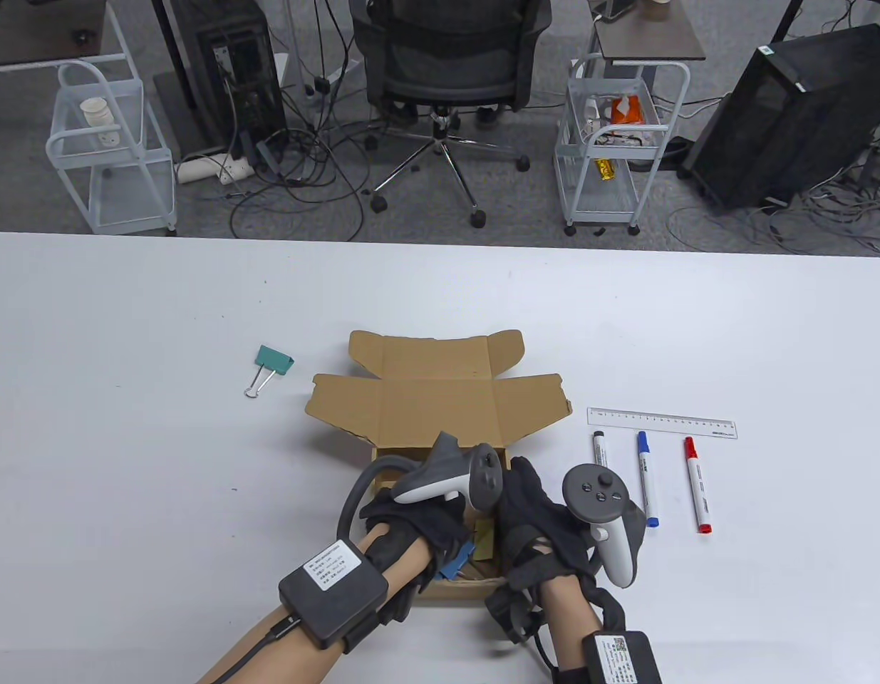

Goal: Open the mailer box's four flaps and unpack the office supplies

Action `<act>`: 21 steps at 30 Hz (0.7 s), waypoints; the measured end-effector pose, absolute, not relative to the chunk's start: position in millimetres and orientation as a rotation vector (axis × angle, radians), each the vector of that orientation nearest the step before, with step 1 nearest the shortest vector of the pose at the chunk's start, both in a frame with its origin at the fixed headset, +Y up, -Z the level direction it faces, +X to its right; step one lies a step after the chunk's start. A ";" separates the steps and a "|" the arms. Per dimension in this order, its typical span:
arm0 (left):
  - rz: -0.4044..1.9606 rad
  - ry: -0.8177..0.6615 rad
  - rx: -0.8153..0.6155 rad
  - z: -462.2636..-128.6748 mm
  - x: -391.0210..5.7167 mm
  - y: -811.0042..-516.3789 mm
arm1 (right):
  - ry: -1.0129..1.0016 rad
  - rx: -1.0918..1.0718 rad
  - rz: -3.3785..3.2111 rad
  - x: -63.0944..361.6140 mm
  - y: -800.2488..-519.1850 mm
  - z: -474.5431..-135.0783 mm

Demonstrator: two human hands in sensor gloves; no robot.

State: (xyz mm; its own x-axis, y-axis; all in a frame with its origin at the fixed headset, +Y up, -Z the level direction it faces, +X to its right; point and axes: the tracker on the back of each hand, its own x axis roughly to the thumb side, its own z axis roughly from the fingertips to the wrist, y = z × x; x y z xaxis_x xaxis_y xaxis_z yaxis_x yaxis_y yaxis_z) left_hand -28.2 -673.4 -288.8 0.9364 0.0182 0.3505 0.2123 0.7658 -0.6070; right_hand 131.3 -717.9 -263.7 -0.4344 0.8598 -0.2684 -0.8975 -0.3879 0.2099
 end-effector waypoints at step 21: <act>-0.260 -0.225 -0.839 -299.7 -24.6 -709.7 | 0.387 -0.138 1.992 131.1 -717.9 -263.8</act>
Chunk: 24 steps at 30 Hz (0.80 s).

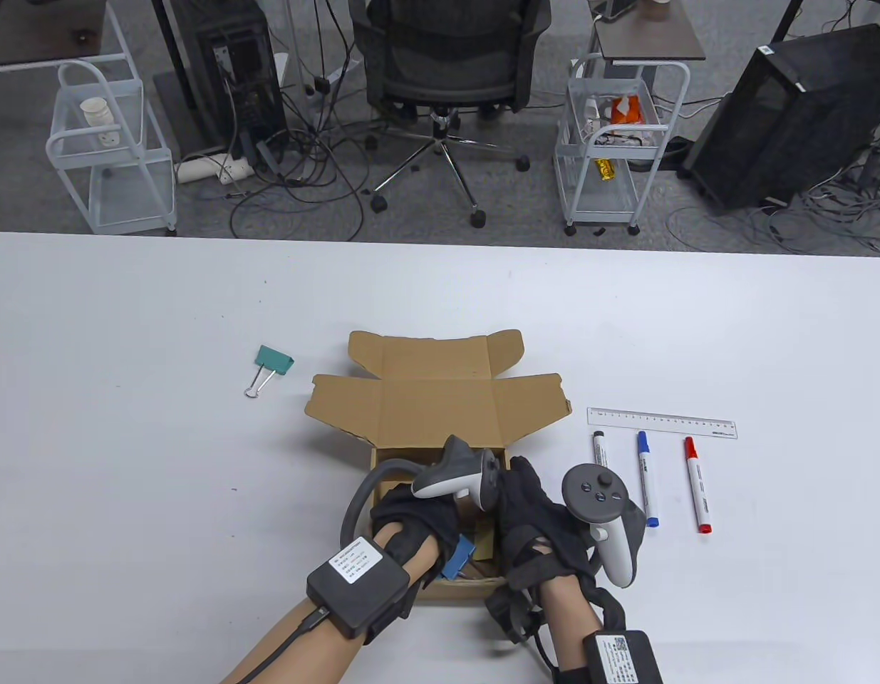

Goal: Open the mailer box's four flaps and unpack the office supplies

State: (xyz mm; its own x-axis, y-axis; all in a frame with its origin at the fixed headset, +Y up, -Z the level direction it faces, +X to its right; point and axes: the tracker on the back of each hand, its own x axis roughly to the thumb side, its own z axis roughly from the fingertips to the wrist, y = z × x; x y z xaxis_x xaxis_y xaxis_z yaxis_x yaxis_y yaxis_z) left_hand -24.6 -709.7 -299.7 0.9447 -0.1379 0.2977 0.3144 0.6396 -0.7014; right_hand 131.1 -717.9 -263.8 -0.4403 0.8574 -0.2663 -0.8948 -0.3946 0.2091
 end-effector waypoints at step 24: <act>-0.225 -0.256 -0.863 -299.2 -25.0 -715.4 | 0.383 -0.144 1.994 130.8 -718.0 -263.6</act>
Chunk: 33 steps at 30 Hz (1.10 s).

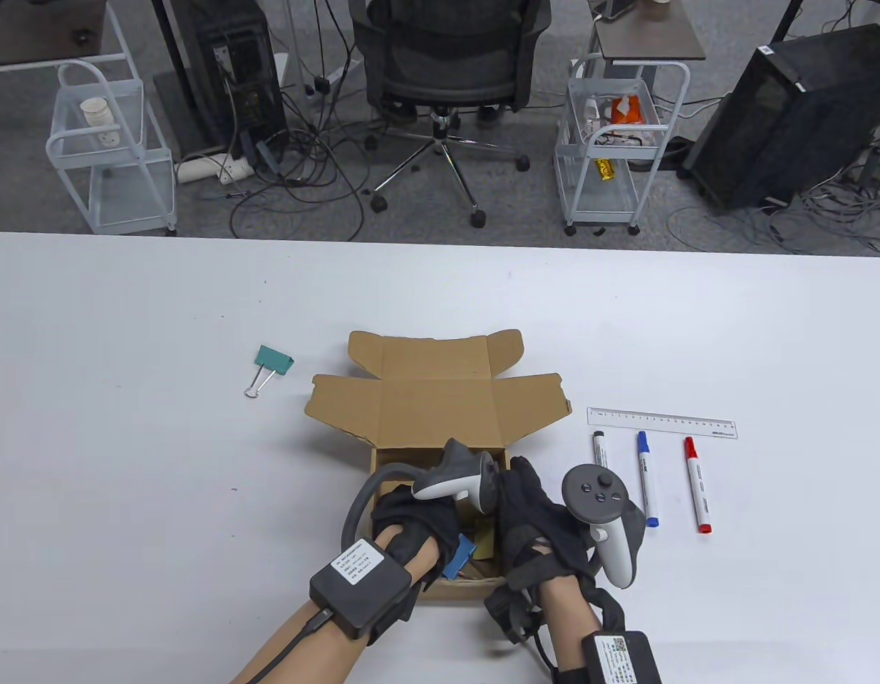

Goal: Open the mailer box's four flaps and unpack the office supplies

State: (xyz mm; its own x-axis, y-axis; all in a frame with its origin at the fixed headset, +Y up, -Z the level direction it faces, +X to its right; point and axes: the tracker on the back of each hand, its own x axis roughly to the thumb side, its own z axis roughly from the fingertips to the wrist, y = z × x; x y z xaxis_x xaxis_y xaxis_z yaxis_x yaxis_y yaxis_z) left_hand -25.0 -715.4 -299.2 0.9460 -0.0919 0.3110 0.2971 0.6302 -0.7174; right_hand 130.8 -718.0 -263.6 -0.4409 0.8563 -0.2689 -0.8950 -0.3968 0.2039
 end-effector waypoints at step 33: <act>0.059 -0.354 -0.634 -287.2 -54.1 -600.9 | 0.388 -0.149 1.986 131.6 -718.6 -263.5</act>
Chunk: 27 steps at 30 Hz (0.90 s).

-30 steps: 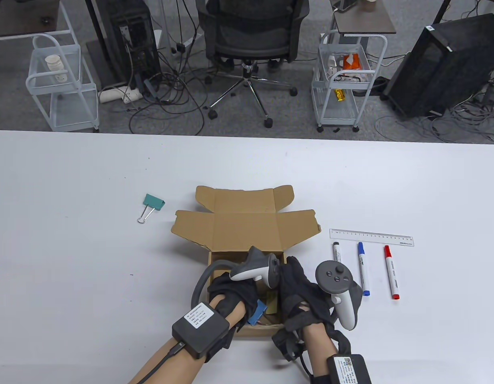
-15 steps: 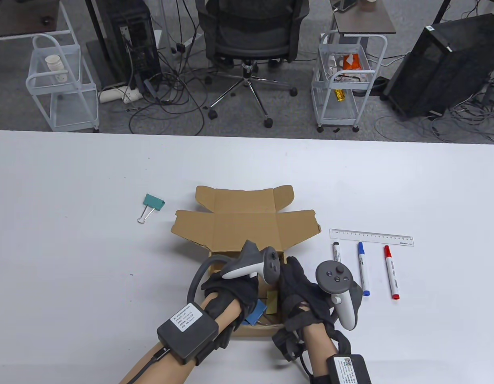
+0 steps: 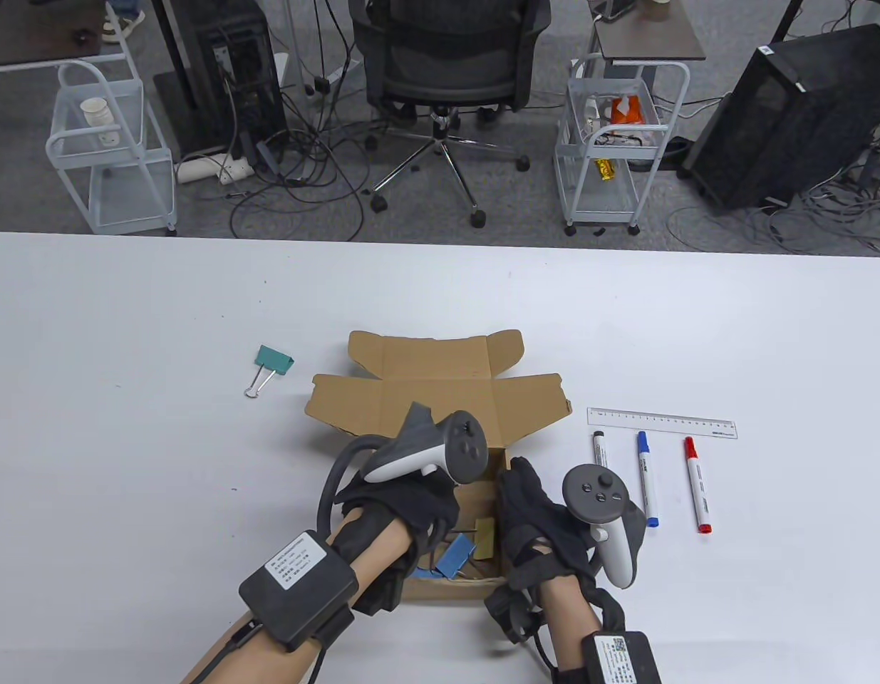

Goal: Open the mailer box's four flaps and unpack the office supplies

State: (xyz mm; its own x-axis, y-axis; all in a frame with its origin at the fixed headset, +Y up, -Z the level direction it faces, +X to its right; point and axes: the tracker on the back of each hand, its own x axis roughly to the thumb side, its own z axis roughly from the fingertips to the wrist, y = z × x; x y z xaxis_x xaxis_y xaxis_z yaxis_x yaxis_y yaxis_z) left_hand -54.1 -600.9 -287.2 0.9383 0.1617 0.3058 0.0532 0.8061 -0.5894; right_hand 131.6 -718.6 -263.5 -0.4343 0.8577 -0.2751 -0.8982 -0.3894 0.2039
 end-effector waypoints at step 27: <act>0.221 0.051 -0.393 -395.2 -257.8 -547.0 | 0.381 -0.166 2.004 132.3 -718.2 -262.8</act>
